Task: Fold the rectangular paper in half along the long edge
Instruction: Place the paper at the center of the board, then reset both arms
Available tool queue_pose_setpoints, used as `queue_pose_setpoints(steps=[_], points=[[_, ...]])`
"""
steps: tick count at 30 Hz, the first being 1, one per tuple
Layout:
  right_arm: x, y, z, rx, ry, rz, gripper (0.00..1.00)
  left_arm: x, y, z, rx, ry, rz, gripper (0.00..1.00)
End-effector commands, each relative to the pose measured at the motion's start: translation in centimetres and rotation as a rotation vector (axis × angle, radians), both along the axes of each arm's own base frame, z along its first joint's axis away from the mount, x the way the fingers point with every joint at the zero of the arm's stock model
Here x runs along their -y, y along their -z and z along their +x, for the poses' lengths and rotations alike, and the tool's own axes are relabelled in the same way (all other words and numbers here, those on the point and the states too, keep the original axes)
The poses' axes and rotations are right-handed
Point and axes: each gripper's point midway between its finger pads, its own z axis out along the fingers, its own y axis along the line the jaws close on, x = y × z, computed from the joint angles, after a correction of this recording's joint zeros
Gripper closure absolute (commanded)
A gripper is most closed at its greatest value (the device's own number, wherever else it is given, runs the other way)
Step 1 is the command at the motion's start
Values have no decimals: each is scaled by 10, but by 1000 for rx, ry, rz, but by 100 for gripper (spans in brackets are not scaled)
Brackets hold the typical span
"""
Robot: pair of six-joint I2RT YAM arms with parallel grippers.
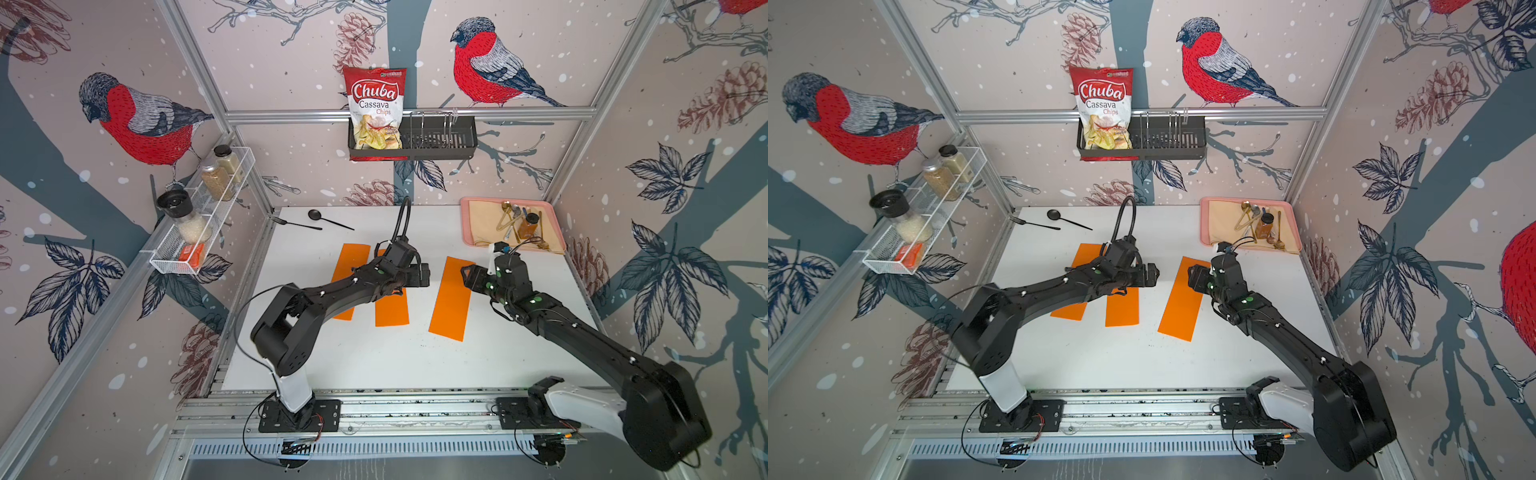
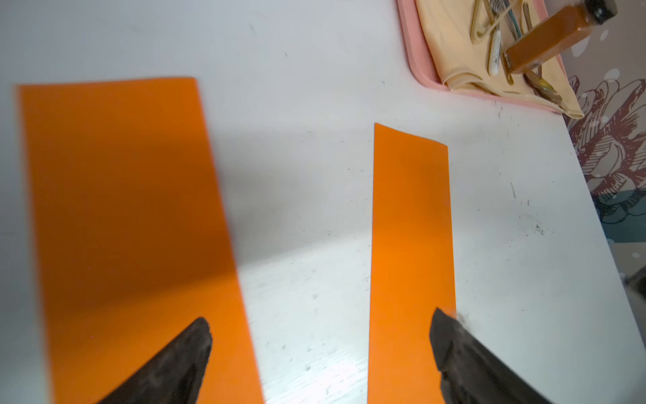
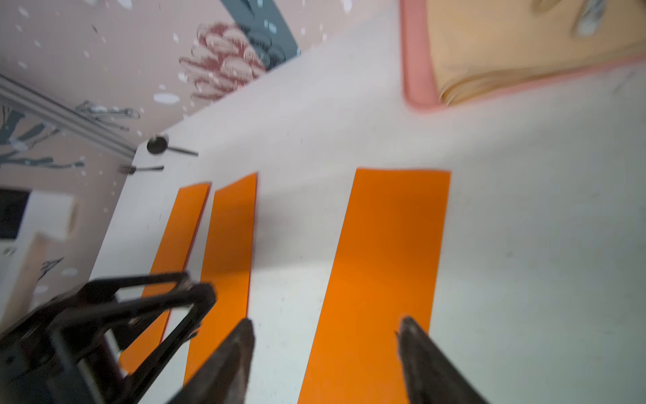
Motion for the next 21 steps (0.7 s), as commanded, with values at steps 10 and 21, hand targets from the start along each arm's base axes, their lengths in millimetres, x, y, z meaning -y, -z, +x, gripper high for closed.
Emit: queue_pose_setpoints(steps=[10,21], points=[[174,-63,20,254,569,-350,0,-223,-129,-48,564,-705,240,1],[182,29,21,288,429,-422,0,-270,-70,-76,882,-546,428,1]])
